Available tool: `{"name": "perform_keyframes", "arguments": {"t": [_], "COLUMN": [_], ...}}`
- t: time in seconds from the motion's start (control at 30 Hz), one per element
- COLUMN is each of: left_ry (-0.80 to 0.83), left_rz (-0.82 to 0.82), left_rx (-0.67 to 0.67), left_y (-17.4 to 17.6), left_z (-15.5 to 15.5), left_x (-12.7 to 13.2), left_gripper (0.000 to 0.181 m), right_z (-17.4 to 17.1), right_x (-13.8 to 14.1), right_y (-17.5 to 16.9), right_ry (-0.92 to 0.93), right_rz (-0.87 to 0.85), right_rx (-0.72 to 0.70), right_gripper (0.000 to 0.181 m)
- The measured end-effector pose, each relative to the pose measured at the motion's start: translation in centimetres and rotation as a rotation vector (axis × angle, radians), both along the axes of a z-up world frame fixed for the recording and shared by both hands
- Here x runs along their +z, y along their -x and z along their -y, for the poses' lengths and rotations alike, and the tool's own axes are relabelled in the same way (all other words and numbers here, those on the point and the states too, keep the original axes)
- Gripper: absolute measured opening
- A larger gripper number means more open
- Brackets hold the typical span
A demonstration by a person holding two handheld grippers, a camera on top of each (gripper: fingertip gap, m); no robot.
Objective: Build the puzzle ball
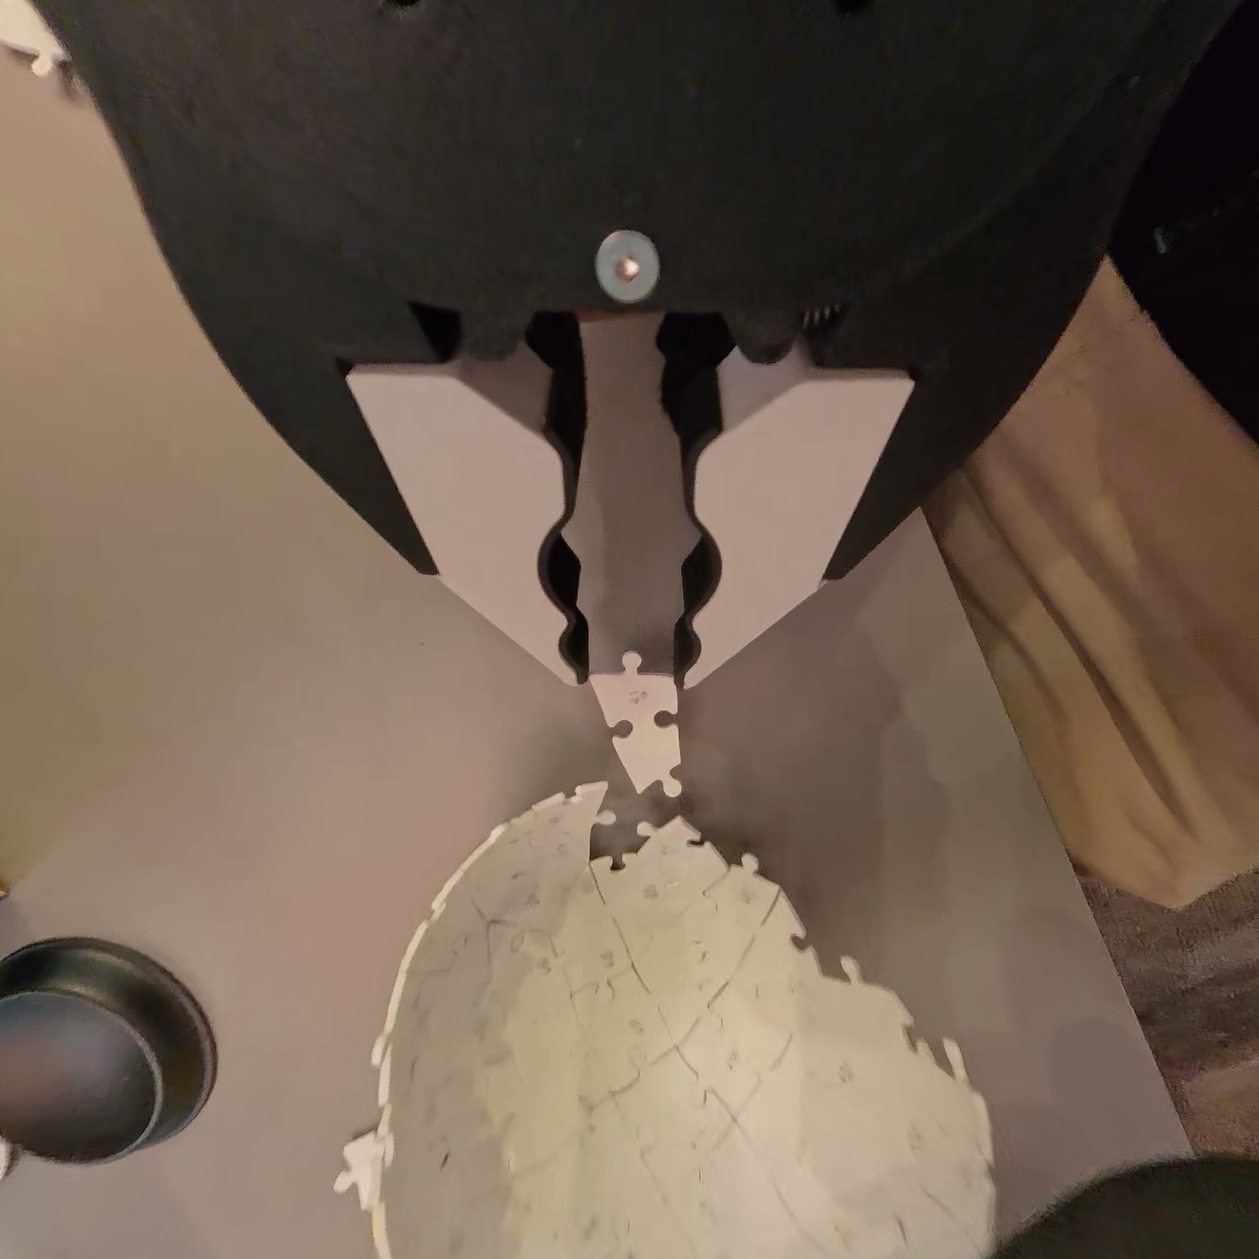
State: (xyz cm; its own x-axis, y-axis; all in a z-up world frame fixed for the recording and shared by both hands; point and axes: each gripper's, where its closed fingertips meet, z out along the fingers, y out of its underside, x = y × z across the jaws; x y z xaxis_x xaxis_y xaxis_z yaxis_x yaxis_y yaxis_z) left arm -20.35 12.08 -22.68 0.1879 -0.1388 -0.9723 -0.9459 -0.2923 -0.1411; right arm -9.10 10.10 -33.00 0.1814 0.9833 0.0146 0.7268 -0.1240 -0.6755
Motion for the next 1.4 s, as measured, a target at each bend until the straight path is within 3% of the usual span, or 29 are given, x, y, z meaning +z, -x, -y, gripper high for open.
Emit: {"name": "perform_keyframes", "arguments": {"t": [0.2,0.47,0.5,0.7,0.97,1.13,1.4], "left_ry": [-0.001,-0.003,-0.003,0.004,0.004,0.005,-0.003], "left_rz": [-0.006,-0.009,-0.008,-0.007,-0.004,-0.013,-0.043], "left_rx": [0.002,-0.006,-0.007,-0.016,-0.032,-0.048,-0.09], "left_y": [-0.2,-0.7,-0.7,-1.0,-1.2,-1.4,-2.0], "left_z": [-0.1,0.0,0.0,-0.1,0.0,-0.1,-0.1], "left_x": [0.1,0.2,0.2,0.1,0.0,0.1,0.1], "left_gripper": [0.003,0.003,0.003,0.003,0.003,0.003,0.003], "right_z": [-0.1,0.4,0.4,0.3,1.8,4.0,4.9], "right_x": [1.6,1.0,1.0,0.9,1.9,1.8,-0.8], "right_y": [1.3,2.4,2.3,2.0,3.5,3.8,2.9], "right_ry": [-0.015,0.048,0.057,0.042,-0.059,-0.011,-0.169], "right_rz": [-0.073,-0.132,-0.143,-0.147,-0.138,-0.073,0.08], "right_rx": [-0.059,-0.169,-0.185,-0.195,0.075,0.379,0.672], "right_gripper": [0.023,0.023,0.003,0.004,0.025,0.076,0.1]}}
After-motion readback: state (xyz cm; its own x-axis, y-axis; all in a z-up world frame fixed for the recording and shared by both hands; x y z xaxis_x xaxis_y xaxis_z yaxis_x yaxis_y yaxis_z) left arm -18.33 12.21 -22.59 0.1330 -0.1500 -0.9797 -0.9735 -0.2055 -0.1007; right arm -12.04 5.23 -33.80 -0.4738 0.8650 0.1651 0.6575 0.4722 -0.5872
